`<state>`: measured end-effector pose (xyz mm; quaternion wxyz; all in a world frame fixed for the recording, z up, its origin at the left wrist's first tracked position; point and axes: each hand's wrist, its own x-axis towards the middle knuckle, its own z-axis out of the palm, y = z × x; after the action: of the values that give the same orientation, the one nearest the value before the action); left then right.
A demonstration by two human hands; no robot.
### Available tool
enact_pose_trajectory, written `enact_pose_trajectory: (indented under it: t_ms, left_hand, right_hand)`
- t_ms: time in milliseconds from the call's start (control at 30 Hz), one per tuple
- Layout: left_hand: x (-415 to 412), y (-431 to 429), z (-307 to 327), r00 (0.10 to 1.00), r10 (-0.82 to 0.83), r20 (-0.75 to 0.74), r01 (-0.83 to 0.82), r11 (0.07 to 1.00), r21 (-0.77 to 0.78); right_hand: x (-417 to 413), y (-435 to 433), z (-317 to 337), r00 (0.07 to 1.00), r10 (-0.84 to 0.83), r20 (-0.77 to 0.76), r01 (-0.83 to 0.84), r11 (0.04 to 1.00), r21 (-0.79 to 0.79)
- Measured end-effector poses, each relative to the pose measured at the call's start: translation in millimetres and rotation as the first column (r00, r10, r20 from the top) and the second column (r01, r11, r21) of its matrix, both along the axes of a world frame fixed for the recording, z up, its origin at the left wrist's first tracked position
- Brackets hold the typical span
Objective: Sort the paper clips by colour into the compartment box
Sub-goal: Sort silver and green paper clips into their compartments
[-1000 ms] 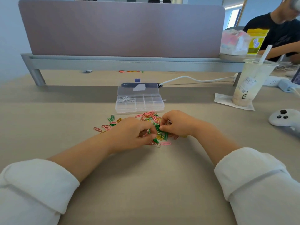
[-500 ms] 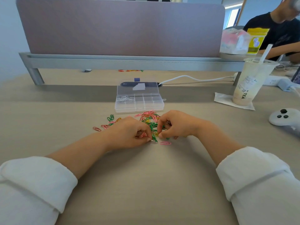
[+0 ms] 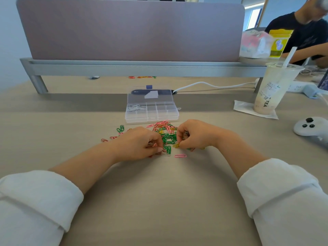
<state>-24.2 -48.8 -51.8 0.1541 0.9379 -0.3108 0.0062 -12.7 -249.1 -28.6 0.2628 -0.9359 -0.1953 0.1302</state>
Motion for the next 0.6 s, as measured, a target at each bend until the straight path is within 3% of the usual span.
enact_pose_trajectory:
  t_ms: [133,333,433,600]
  left_hand:
    - [-1.3,-0.9,2.8,0.995,0.032,-0.092,-0.036,0.999,-0.039]
    - [-2.4,-3.1,2.9,0.996,0.081,-0.038,-0.083,0.996,-0.046]
    - [-1.6,-4.2,2.8,0.994,0.105,-0.021,-0.107,0.985,-0.132]
    - [0.7,-4.2,1.8,0.99,0.138,-0.037,-0.142,0.973,-0.18]
  right_hand:
    - [0.5,-0.2,0.3,0.999,-0.021,0.042,0.022,0.999,-0.022]
    - [4.5,-2.9,-0.4,0.989,-0.041,0.144,0.05,0.997,-0.058]
    - [1.1,-1.4,2.3,0.998,-0.003,0.059,0.003,1.0,0.001]
    - [0.9,-1.7,2.1,1.0,0.021,-0.012,-0.022,0.999,-0.037]
